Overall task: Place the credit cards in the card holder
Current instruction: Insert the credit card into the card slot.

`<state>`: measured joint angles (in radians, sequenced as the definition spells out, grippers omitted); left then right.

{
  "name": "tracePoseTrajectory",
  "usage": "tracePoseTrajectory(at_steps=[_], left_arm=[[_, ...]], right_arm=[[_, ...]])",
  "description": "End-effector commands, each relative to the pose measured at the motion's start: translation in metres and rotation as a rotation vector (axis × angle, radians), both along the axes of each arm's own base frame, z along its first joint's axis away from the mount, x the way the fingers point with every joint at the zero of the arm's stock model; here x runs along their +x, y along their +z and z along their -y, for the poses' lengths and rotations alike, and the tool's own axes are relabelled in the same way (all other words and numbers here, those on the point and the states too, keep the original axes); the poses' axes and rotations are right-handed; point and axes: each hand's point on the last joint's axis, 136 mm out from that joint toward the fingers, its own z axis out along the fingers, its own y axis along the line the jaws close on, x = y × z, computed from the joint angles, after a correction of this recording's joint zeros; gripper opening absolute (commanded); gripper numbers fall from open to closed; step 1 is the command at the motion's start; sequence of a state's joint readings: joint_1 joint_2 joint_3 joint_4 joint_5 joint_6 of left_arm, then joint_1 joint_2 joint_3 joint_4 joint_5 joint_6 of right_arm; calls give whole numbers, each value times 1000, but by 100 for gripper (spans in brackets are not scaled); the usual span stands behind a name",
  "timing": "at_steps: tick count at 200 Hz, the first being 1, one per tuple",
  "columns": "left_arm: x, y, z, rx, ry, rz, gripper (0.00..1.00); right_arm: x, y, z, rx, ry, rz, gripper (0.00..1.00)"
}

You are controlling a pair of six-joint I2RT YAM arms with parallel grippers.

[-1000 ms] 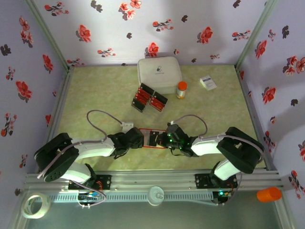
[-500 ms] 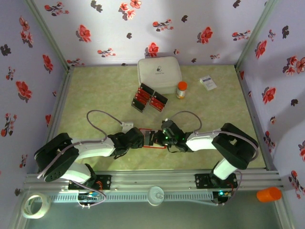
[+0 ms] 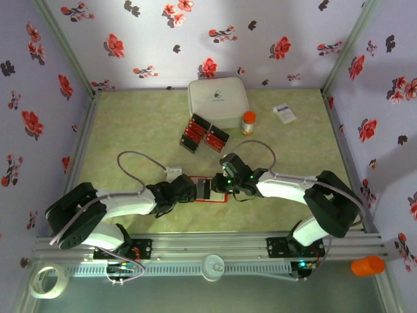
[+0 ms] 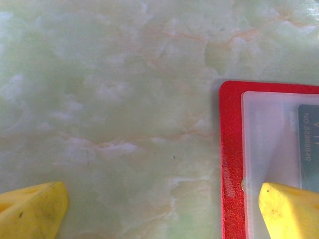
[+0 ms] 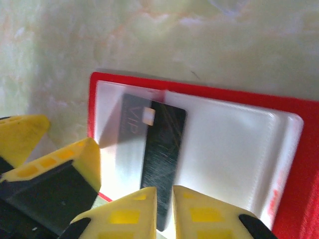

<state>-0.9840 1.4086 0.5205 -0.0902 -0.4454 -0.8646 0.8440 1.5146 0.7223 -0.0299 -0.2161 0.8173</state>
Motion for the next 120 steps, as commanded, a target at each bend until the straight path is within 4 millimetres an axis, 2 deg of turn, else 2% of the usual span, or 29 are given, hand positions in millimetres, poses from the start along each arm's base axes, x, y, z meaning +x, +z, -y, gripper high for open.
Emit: tracePoseTrajectory(at_steps=[1, 27, 85, 120], left_arm=[[-15, -21, -27, 86, 35, -64, 100], [-15, -21, -26, 83, 35, -63, 100], [-16, -19, -28, 76, 38, -59, 100], [-17, -20, -28, 77, 34, -66, 100]], right_arm=[[2, -4, -6, -26, 37, -15, 13], [5, -11, -11, -25, 34, -28, 8], [2, -36, -23, -45, 58, -82, 6], [-2, -40, -30, -57, 73, -98, 4]])
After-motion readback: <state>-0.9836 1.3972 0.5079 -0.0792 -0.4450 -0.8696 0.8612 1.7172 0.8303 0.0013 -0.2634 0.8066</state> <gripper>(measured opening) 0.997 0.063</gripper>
